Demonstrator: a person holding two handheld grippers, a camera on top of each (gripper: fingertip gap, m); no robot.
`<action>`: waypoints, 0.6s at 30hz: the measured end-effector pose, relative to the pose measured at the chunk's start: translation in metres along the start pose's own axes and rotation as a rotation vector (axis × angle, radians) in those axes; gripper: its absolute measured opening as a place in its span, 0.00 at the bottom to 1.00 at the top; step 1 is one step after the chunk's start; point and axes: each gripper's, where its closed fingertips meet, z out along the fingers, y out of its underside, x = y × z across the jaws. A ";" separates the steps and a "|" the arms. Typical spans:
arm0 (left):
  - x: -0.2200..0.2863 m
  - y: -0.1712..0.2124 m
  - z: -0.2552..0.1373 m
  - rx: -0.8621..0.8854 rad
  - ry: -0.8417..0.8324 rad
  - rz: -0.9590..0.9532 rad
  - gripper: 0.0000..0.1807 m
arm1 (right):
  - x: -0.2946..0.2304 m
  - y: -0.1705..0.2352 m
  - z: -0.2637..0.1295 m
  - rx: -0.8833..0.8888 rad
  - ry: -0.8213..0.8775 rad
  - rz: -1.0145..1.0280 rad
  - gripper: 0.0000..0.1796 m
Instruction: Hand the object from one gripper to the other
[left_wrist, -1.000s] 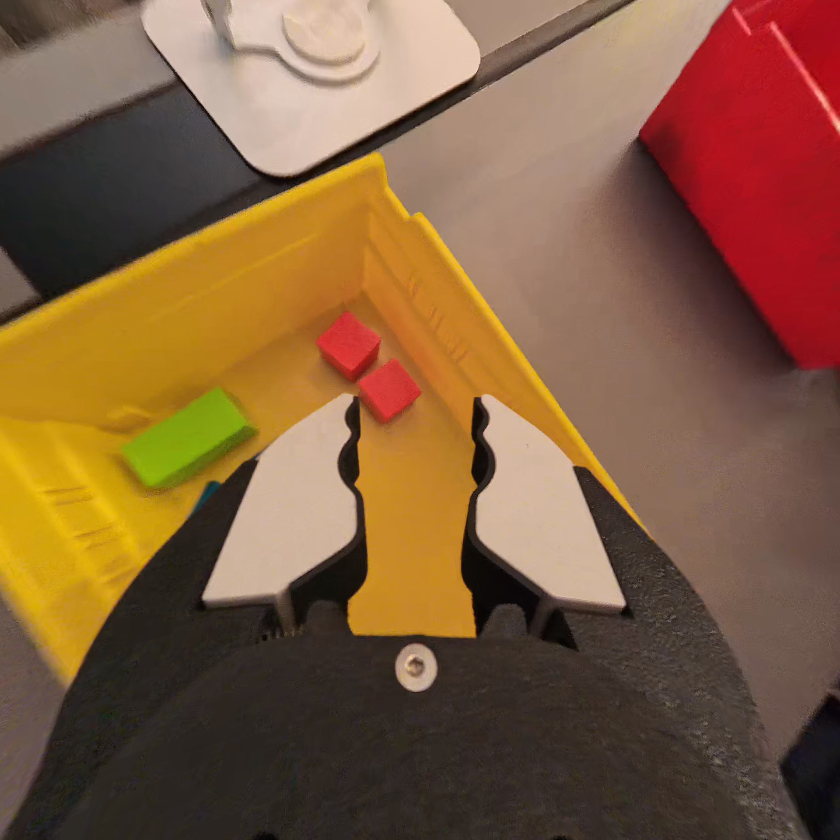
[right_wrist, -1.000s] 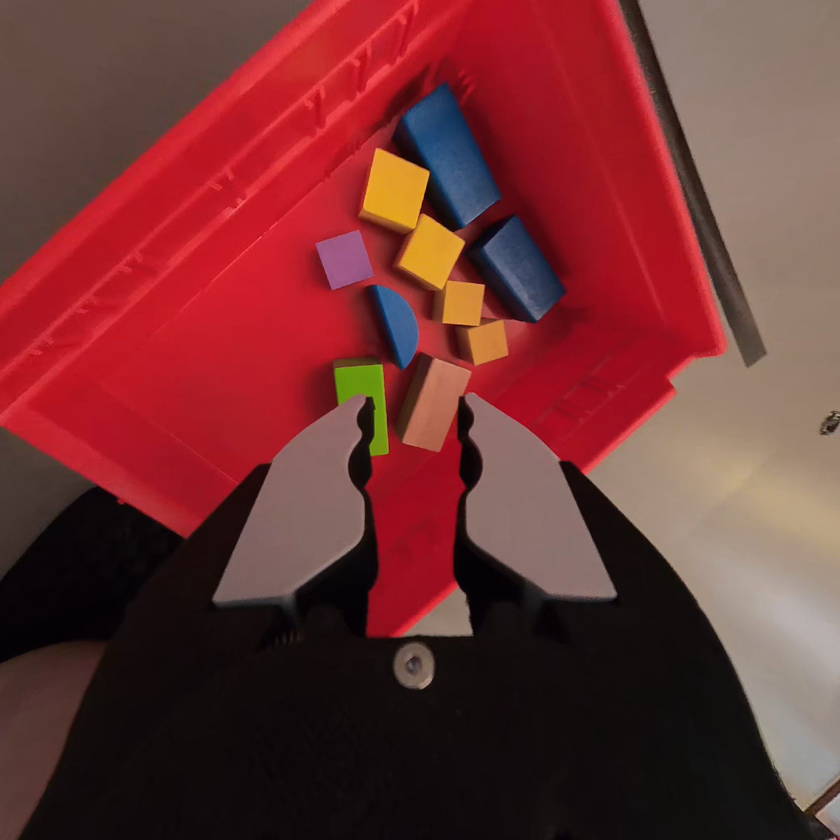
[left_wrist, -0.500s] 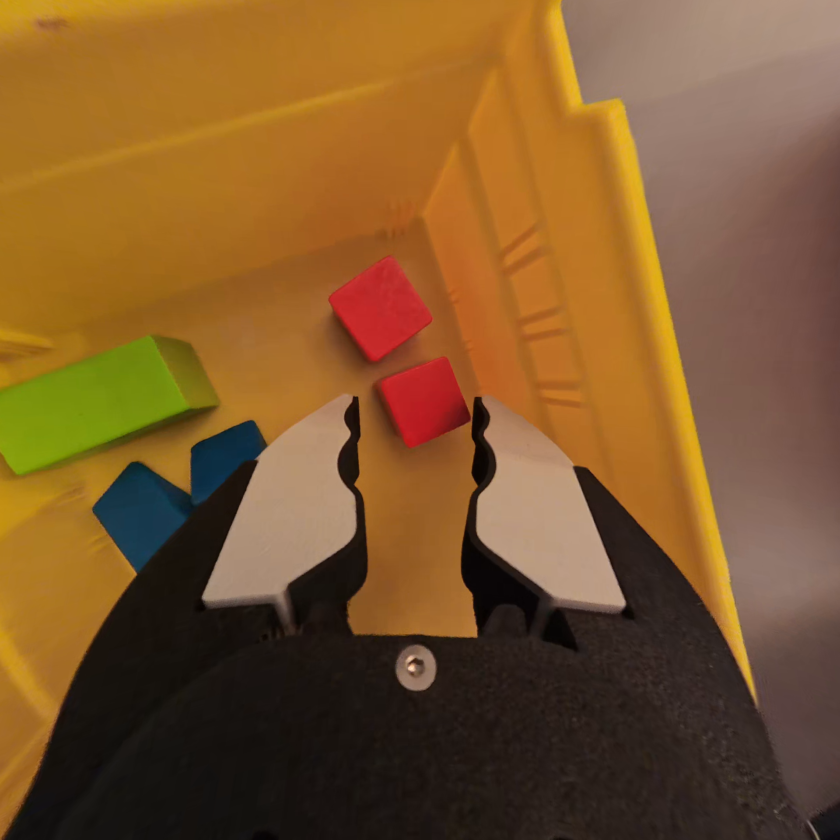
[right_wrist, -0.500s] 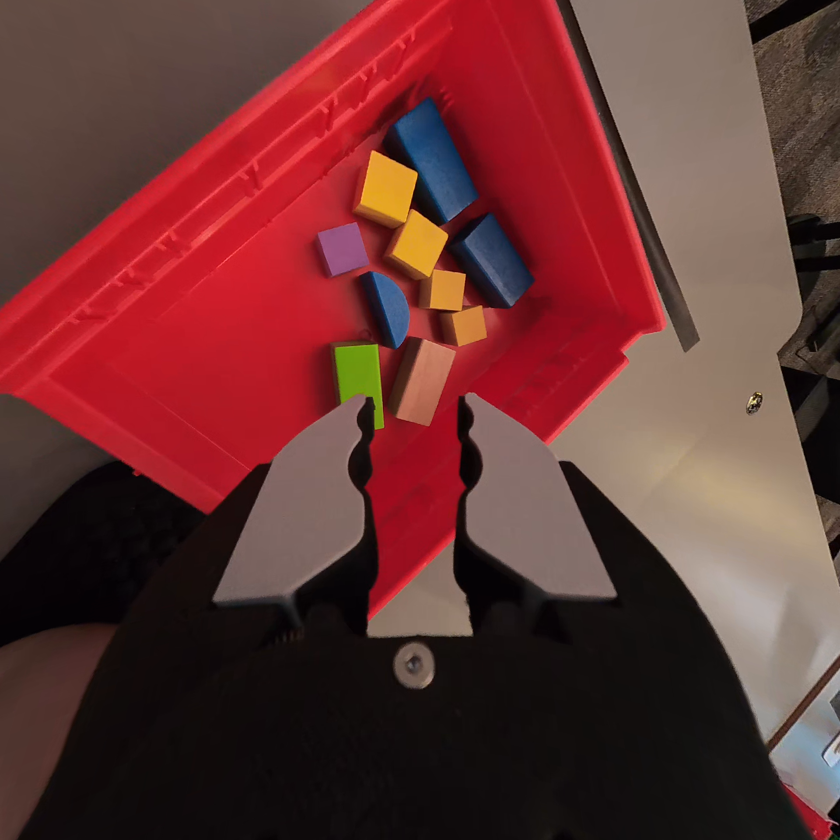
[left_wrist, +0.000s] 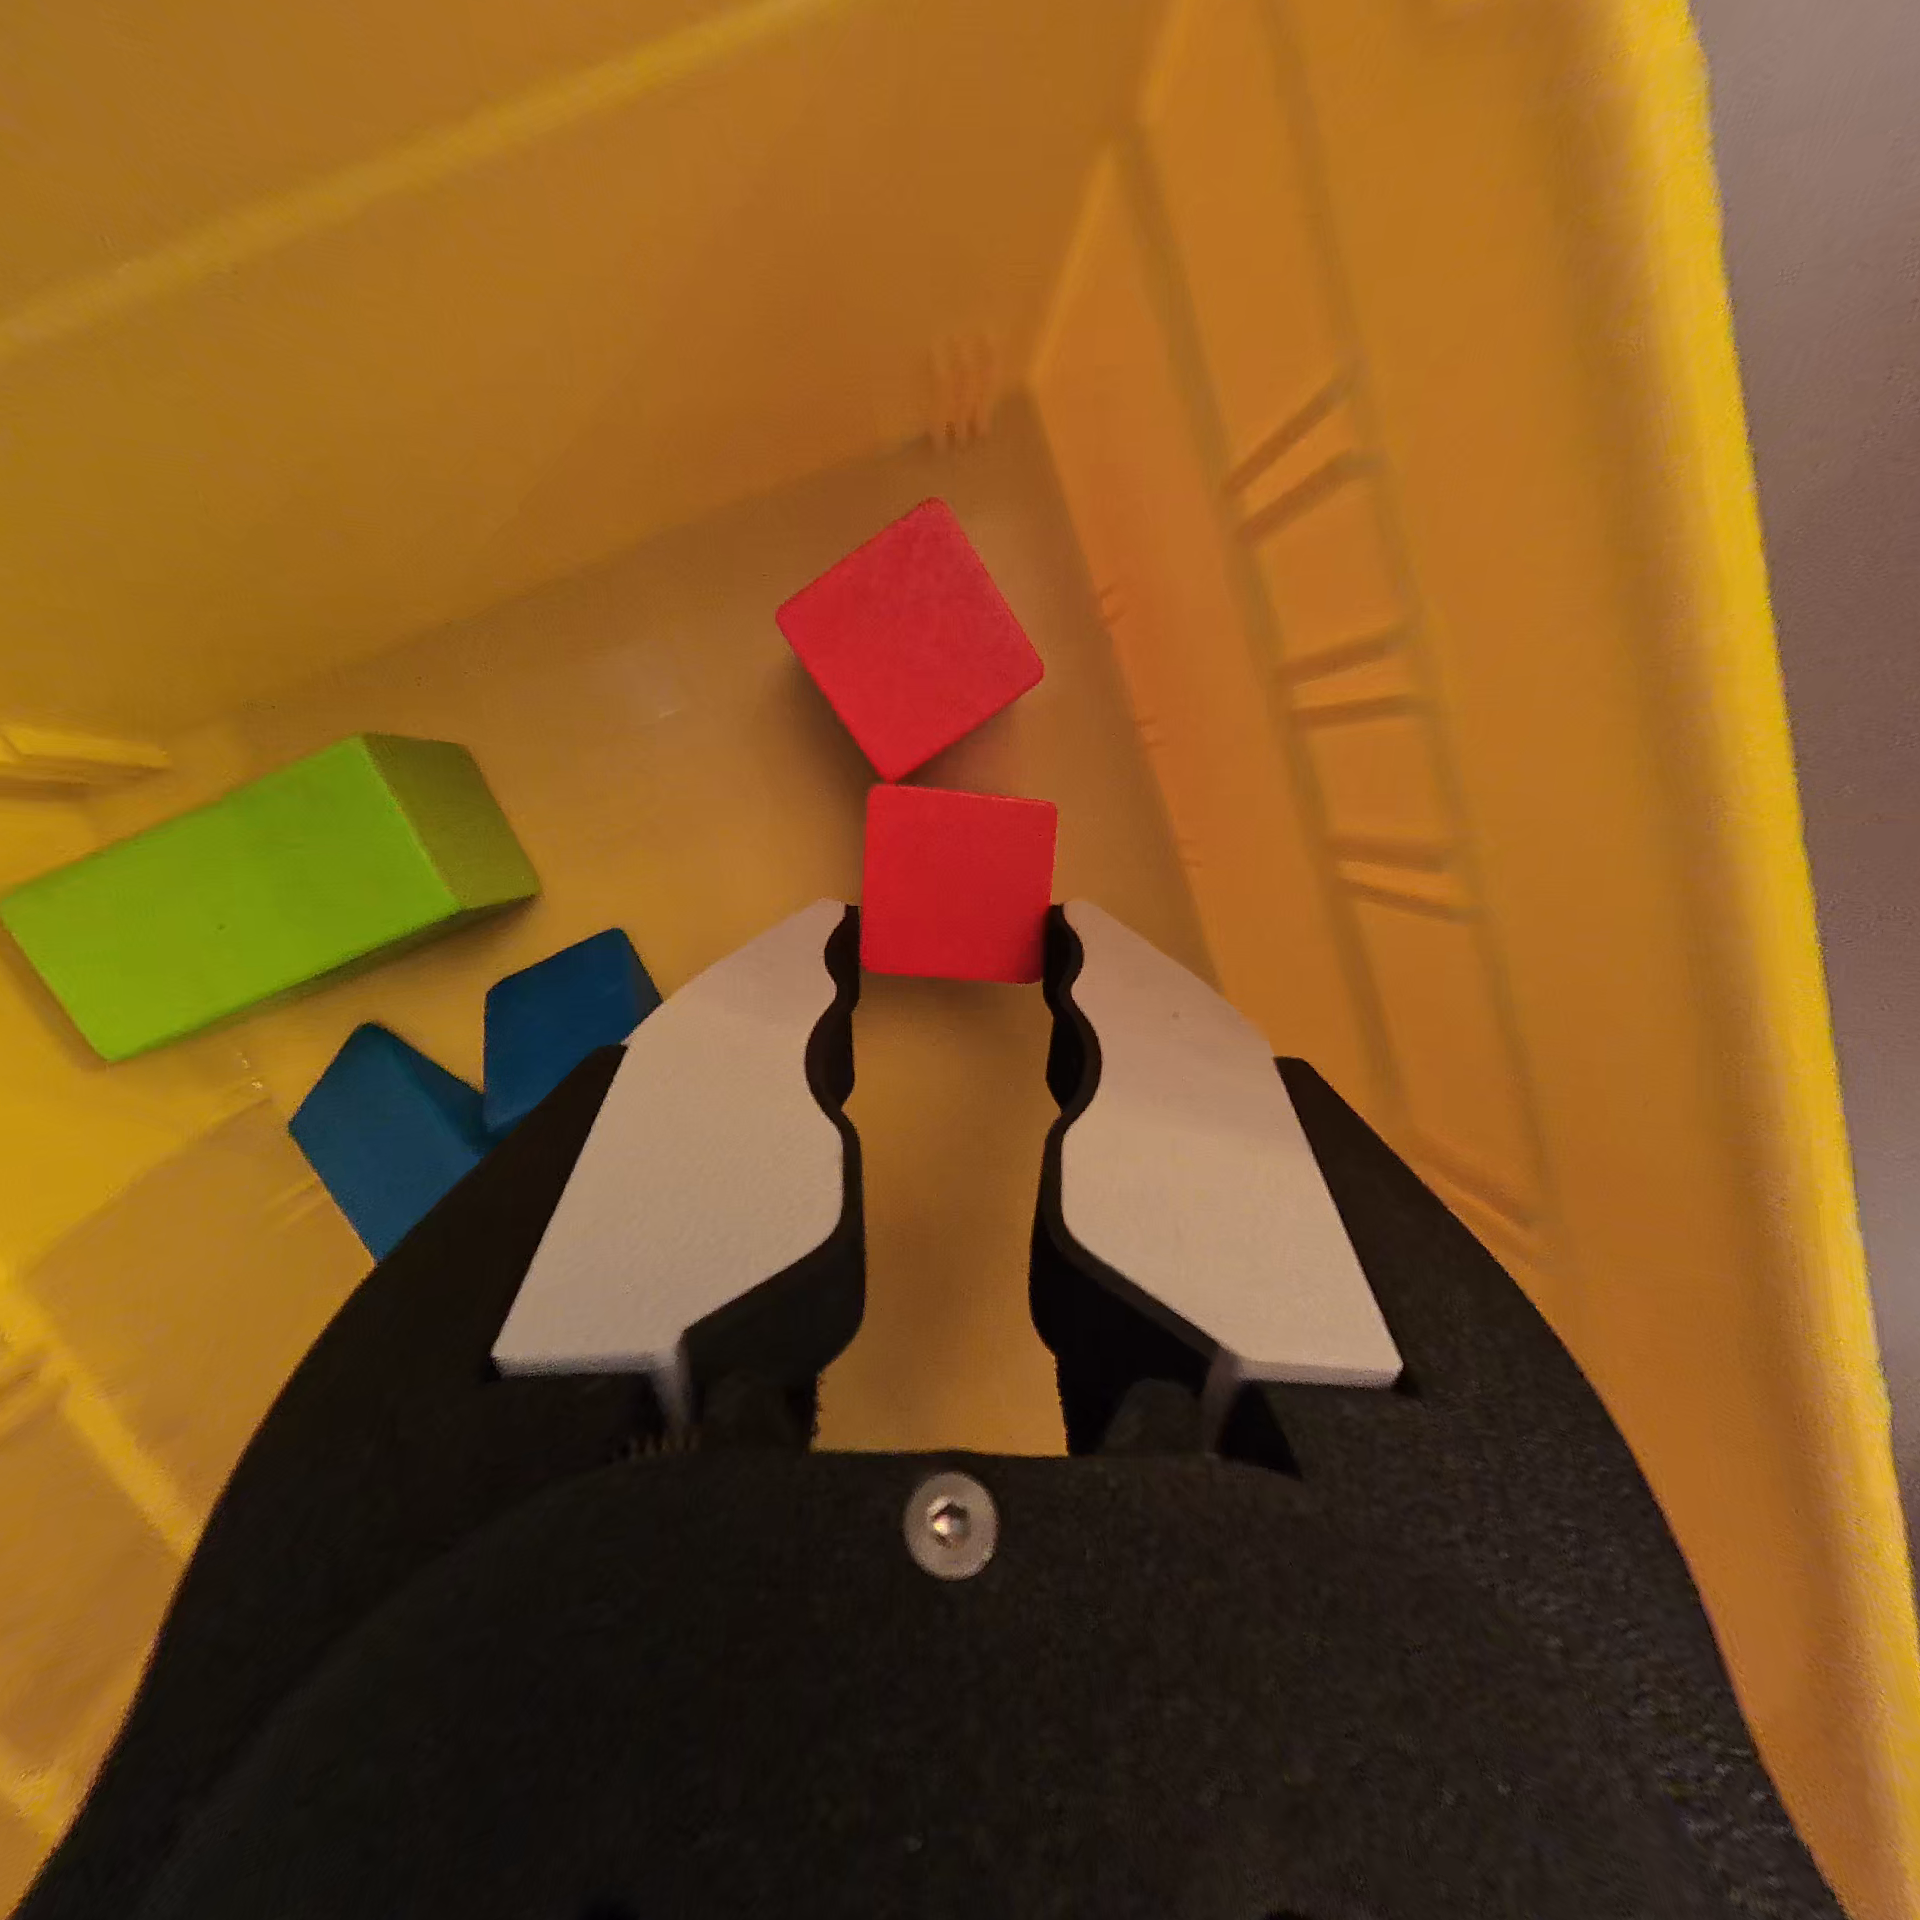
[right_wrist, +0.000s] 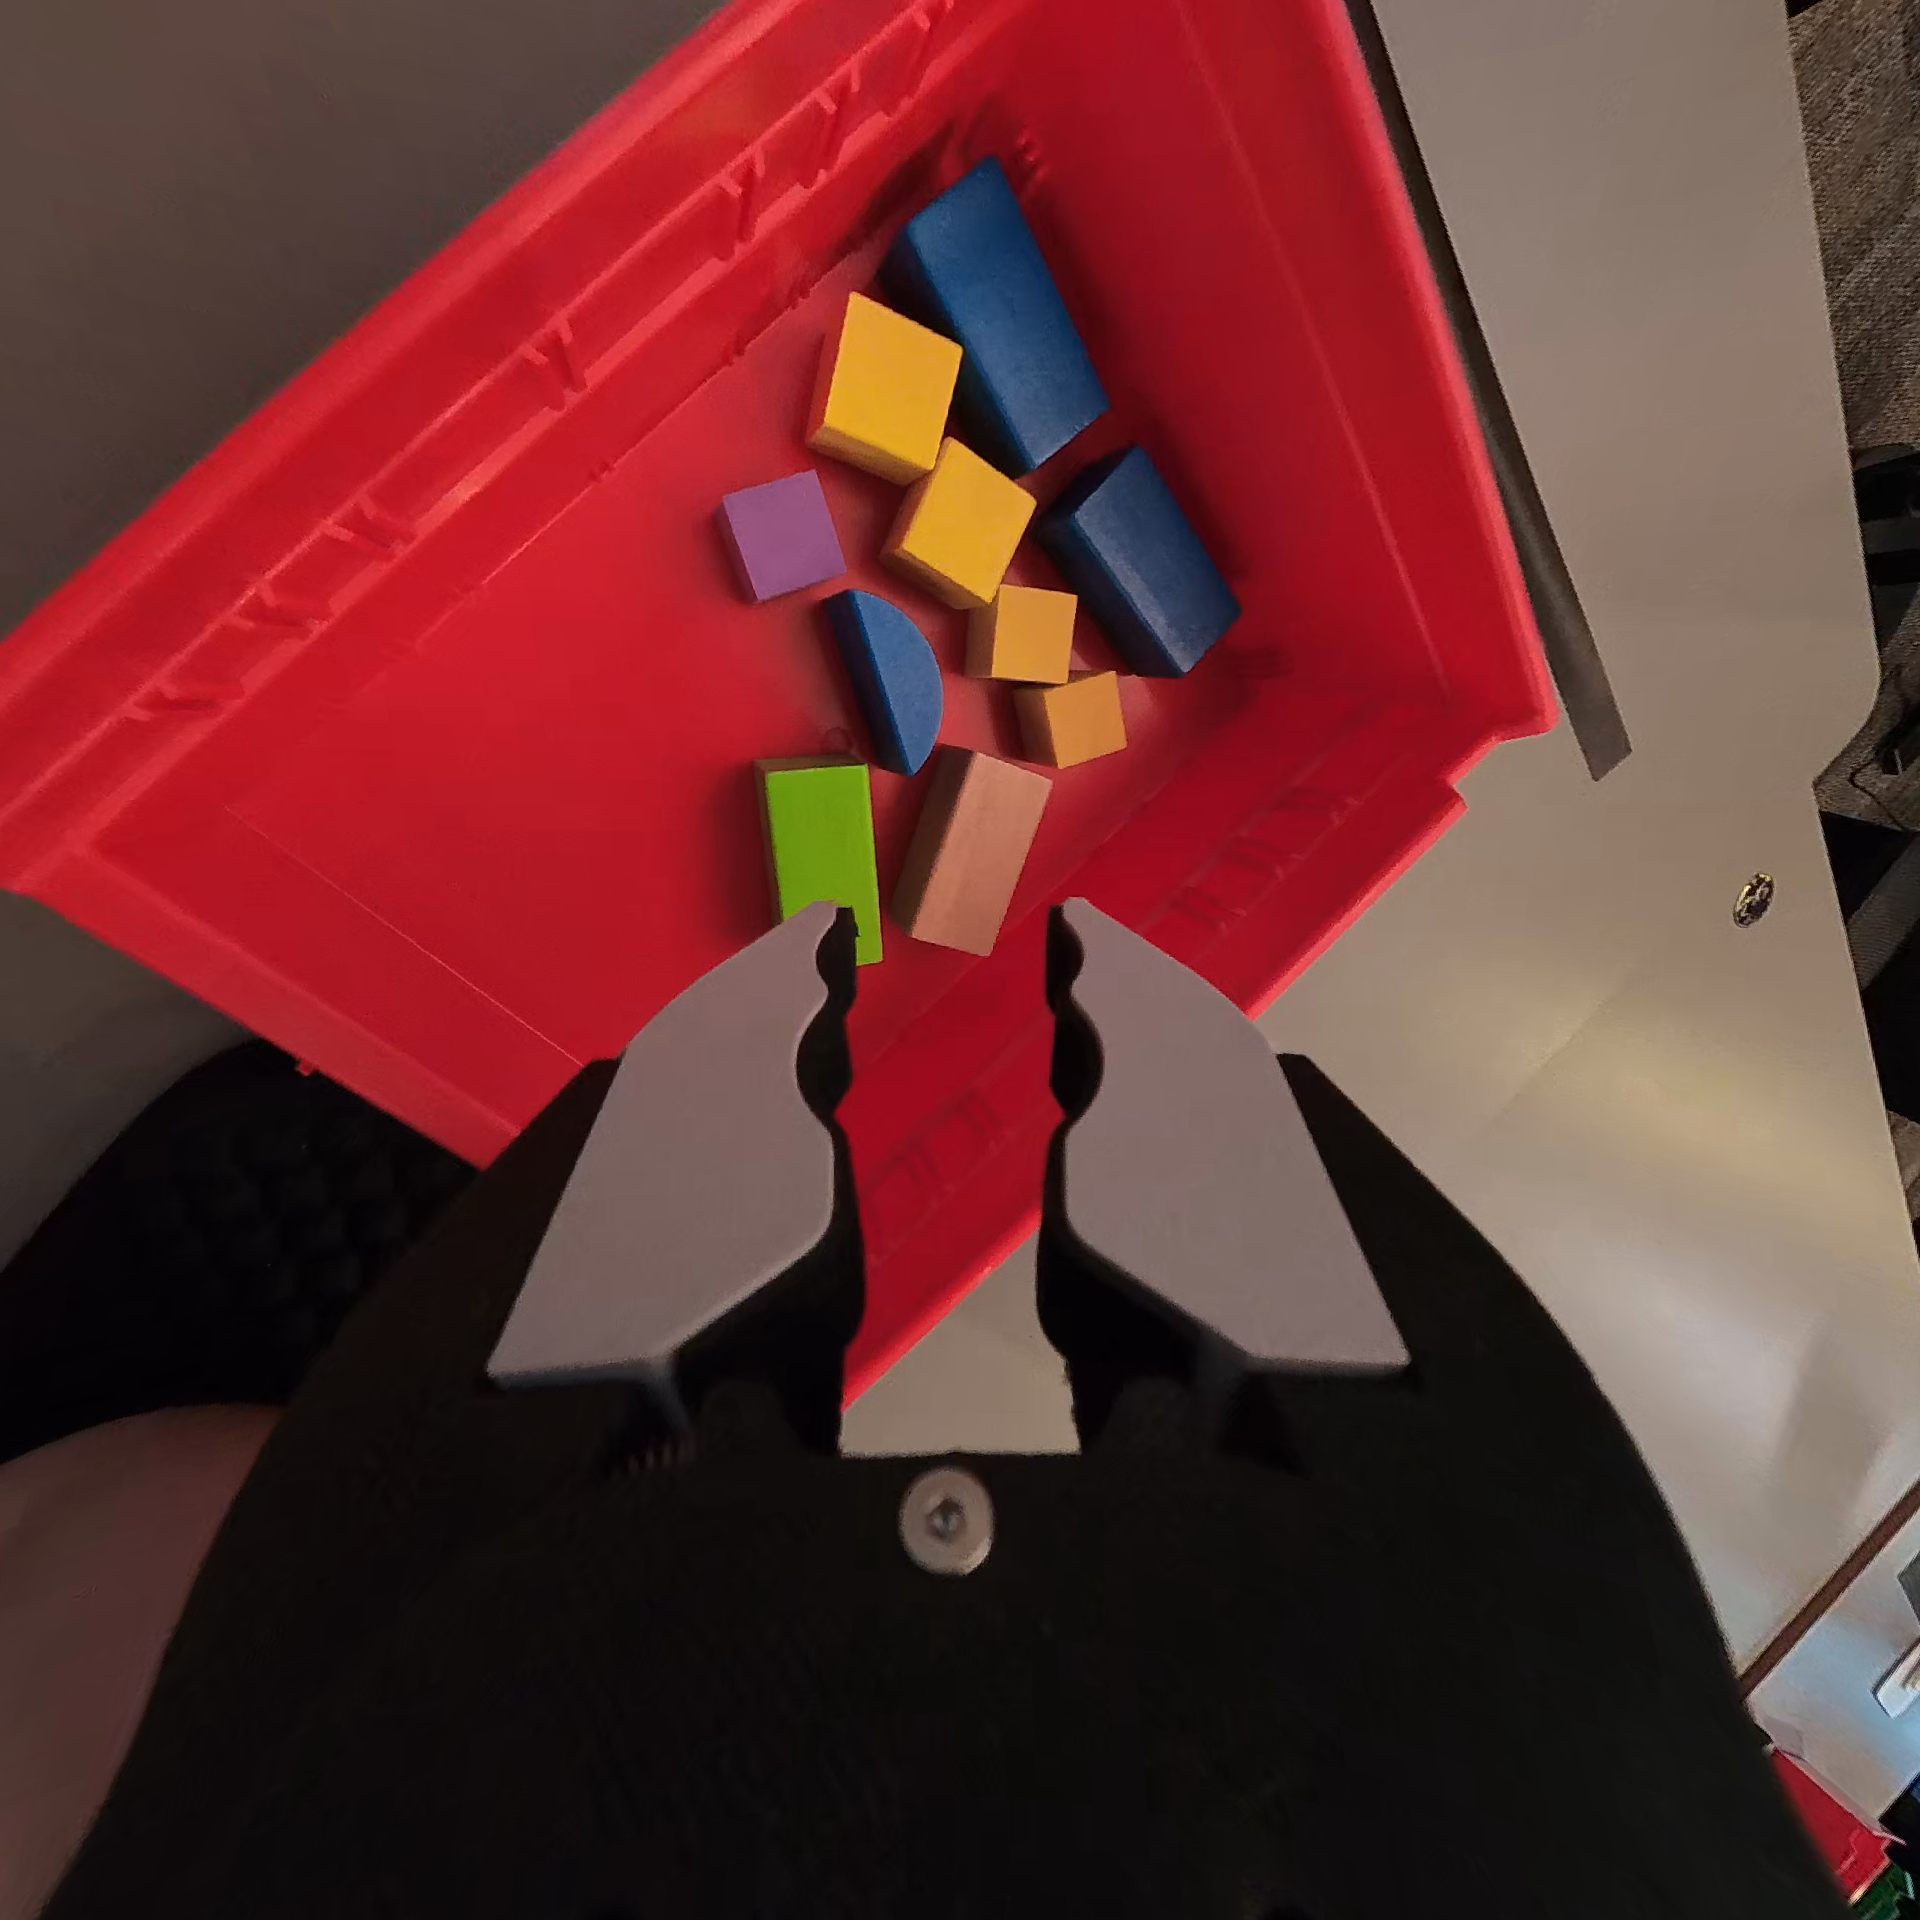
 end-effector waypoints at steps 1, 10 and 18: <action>0.000 0.000 0.001 -0.002 0.000 0.008 0.18 | 0.000 0.000 0.000 -0.003 0.000 -0.001 0.20; -0.014 -0.002 -0.022 0.046 0.022 -0.009 0.18 | 0.001 -0.001 0.000 0.001 0.005 -0.001 0.20; 0.008 -0.014 -0.092 0.236 0.275 0.001 0.18 | 0.009 -0.037 -0.021 0.163 0.115 -0.046 0.20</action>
